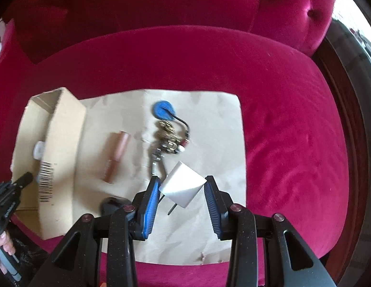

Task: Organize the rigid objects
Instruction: 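Grasp the white plug charger with the right tool, then carry the white charger into the box and release it with the right tool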

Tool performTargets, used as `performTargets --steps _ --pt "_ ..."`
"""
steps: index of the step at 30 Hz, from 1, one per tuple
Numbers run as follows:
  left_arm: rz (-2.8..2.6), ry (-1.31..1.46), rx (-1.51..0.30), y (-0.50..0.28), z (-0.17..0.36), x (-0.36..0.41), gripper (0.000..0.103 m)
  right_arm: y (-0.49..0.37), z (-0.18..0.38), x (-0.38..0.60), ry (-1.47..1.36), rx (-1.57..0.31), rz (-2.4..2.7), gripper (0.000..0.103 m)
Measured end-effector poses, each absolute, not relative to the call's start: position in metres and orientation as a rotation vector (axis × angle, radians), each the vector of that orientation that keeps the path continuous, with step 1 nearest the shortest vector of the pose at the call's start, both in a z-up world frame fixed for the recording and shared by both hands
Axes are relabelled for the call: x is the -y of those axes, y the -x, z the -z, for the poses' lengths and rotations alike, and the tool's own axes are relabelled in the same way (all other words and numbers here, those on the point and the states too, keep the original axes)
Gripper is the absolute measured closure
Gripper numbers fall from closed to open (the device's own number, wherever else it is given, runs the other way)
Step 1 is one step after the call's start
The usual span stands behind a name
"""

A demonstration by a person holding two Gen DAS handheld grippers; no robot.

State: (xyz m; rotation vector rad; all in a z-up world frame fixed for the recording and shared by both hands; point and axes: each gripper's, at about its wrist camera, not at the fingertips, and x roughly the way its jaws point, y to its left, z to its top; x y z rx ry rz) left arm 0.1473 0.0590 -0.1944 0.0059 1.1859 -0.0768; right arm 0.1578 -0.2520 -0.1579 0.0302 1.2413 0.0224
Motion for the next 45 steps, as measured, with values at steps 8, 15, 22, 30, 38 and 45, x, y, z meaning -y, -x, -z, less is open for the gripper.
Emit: performTargets --steps 8,15,22,30,38,45 --pt "0.077 -0.006 -1.186 -0.147 0.194 -0.059 0.100 -0.162 0.134 0.222 -0.005 -1.205 -0.091 0.063" --pt "0.078 -0.008 -1.186 -0.147 0.194 -0.059 0.100 -0.173 0.121 0.200 0.023 -1.175 -0.148 0.063" --pt "0.078 -0.007 -1.186 -0.147 0.194 -0.059 0.100 -0.177 0.105 0.173 0.054 -1.144 -0.215 0.063" --pt "0.077 -0.006 -1.186 -0.147 0.193 -0.059 0.100 -0.181 0.099 0.139 0.103 -1.121 -0.299 0.063" --pt "0.078 -0.007 -1.186 -0.148 0.193 -0.059 0.100 -0.181 0.094 0.112 0.143 -1.108 -0.354 0.063" --pt "0.078 -0.007 -1.186 -0.148 0.194 -0.059 0.100 -0.180 0.096 0.095 0.165 -1.107 -0.391 0.063"
